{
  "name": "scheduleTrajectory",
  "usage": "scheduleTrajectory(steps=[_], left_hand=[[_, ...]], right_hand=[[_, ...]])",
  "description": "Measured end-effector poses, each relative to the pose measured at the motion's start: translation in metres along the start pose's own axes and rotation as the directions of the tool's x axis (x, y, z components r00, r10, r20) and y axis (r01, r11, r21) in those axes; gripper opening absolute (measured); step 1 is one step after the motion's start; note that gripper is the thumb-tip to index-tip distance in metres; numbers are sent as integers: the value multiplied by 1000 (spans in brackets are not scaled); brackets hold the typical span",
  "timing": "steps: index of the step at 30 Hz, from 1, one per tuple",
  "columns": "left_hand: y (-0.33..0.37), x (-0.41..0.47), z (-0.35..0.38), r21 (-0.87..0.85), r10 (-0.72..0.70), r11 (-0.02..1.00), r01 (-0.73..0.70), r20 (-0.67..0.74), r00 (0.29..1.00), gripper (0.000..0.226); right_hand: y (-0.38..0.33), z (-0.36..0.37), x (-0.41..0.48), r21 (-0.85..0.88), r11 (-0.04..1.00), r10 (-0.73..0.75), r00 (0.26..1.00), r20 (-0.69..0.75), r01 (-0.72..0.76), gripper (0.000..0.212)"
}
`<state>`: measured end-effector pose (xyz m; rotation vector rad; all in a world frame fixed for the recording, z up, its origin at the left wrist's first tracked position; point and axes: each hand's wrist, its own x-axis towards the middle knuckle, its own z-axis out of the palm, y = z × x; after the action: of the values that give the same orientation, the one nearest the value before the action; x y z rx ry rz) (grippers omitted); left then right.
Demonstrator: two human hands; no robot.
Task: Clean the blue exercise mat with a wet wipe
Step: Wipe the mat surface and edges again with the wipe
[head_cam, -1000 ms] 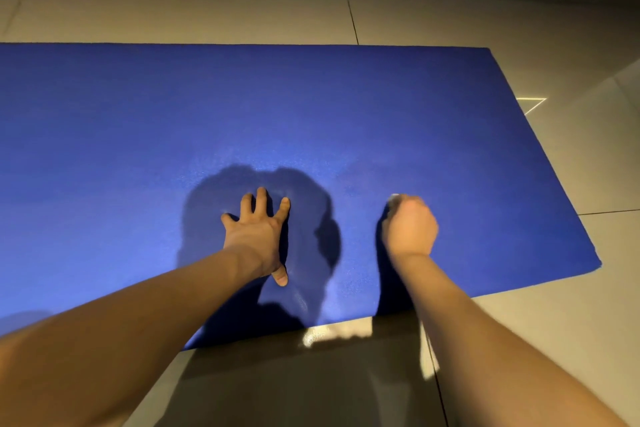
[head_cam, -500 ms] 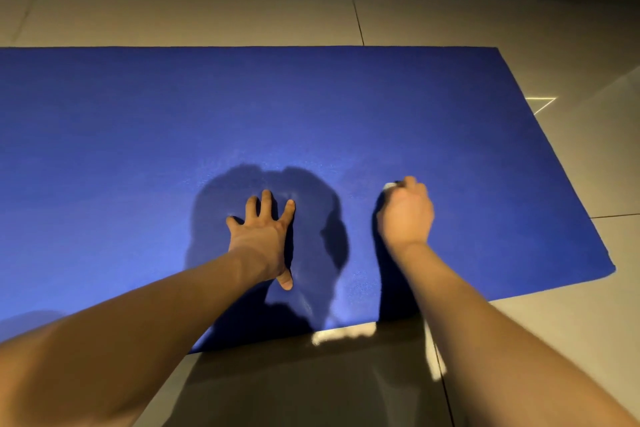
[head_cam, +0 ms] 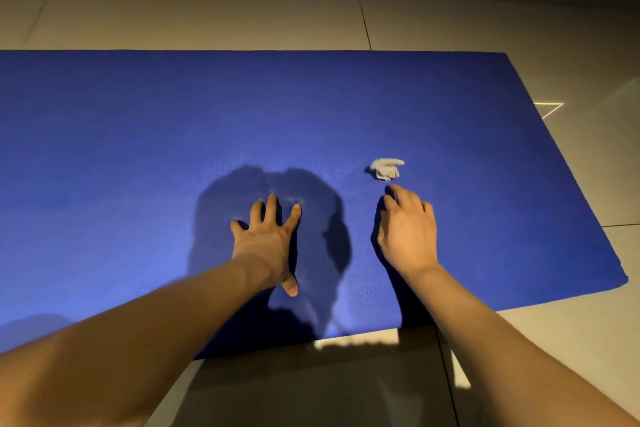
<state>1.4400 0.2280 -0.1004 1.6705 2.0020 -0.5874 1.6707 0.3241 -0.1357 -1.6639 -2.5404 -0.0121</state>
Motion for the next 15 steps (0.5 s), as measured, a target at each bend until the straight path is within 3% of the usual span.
scheduleTrajectory(steps=[4,6,10,13,15], left_hand=[[1,0,0,-2,-2,1000,2,-1,1000,156],[1,1,-1,-4,-6,1000,6,0,1000,156],[2,1,-1,-6,-6,1000,6,3,1000,157],[2,0,-1,-5,-5,1000,5,1,1000,156],[1,0,-1,-10,-7,1000,7,14,1000,156]], right_hand=[[-8,-19,3,217,958,221,966,-134,-189,4],[-6,-25,12,307,934,235,962,-136,-185,16],[-9,-23,66,321,945,30,995,95,-59,58],[-13,-9,111,219,975,-24,951,309,-46,61],[-15,4,112,181,982,-24,927,374,-48,61]])
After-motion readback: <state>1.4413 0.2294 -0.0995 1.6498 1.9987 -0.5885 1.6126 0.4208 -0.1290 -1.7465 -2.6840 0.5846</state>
